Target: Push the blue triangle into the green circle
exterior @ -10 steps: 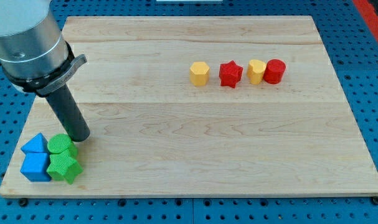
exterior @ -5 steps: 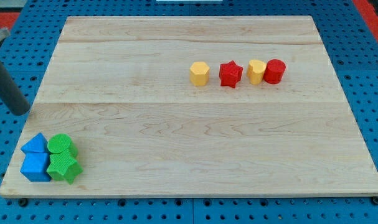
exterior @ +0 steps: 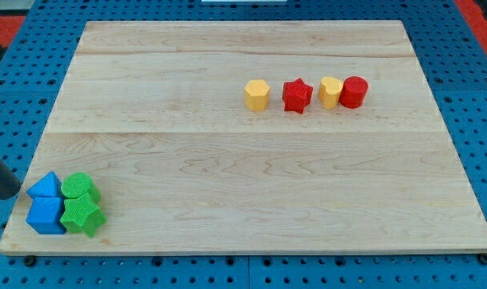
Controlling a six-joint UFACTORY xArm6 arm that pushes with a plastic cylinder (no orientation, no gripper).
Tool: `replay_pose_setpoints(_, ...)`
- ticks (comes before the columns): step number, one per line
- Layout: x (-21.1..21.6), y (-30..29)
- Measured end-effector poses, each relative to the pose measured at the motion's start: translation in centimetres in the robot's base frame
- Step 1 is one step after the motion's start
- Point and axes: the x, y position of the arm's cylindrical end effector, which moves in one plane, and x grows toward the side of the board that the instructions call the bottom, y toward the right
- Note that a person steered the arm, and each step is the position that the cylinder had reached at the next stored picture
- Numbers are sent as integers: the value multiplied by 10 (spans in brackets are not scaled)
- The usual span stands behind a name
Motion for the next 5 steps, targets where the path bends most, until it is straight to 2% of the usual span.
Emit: replay_pose_setpoints(5,-4,43)
